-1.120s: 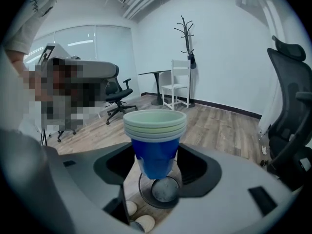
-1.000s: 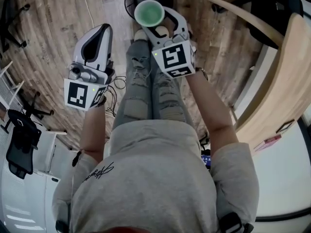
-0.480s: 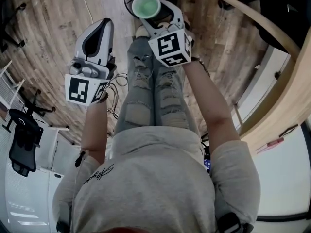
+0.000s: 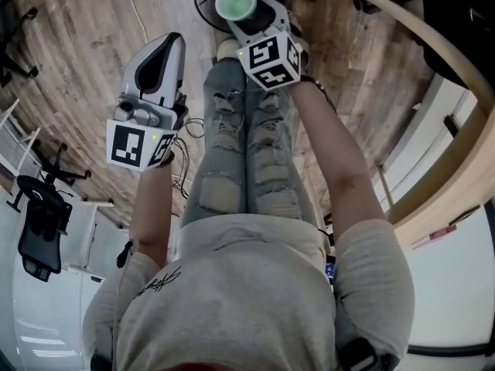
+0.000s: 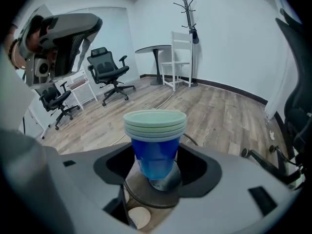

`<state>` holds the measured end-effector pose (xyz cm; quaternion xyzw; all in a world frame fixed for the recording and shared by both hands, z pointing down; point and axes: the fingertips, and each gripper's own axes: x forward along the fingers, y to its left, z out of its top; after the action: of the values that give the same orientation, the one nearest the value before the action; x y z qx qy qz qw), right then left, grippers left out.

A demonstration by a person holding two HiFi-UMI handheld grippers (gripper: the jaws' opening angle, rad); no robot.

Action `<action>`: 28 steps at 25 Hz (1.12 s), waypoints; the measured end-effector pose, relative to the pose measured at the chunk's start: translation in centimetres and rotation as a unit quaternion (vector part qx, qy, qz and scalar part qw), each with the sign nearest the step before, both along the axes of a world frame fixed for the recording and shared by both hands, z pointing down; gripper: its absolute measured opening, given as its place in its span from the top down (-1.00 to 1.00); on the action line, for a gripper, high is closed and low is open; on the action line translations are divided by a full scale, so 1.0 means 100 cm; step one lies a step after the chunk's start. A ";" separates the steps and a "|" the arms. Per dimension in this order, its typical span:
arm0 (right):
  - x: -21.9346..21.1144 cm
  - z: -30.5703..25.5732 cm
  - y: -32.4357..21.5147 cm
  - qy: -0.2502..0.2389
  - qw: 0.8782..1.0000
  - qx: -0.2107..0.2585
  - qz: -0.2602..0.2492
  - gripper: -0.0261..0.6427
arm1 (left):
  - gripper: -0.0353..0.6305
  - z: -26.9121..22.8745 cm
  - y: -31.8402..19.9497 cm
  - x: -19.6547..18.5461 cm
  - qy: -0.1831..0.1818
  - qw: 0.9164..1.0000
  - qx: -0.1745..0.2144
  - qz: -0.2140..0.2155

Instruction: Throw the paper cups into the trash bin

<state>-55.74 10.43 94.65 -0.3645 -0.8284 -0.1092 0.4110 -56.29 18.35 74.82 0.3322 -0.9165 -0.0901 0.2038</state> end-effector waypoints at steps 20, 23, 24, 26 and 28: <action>0.000 0.114 0.001 0.090 0.992 0.083 -0.029 0.11 | 0.88 0.043 0.006 0.006 0.020 1.000 -0.013 -0.006; -0.003 0.125 -0.001 0.099 0.991 0.089 -0.024 0.11 | 0.88 0.047 0.010 0.008 0.023 1.000 -0.016 -0.013; -0.003 0.128 -0.001 0.102 0.990 0.092 -0.023 0.11 | 0.88 0.049 0.011 0.009 0.024 0.999 -0.017 -0.013; -0.005 0.137 -0.001 0.111 0.989 0.097 -0.018 0.11 | 0.88 0.051 0.011 0.010 0.025 0.999 -0.018 -0.011; -0.006 0.145 0.001 0.118 0.988 0.103 -0.015 0.11 | 0.88 0.055 0.013 0.010 0.025 0.999 -0.020 -0.011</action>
<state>-56.35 10.55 109.14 -0.3430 -0.7529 -0.1560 0.5395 -55.29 19.70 80.28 0.3157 -0.9163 -0.0819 0.2327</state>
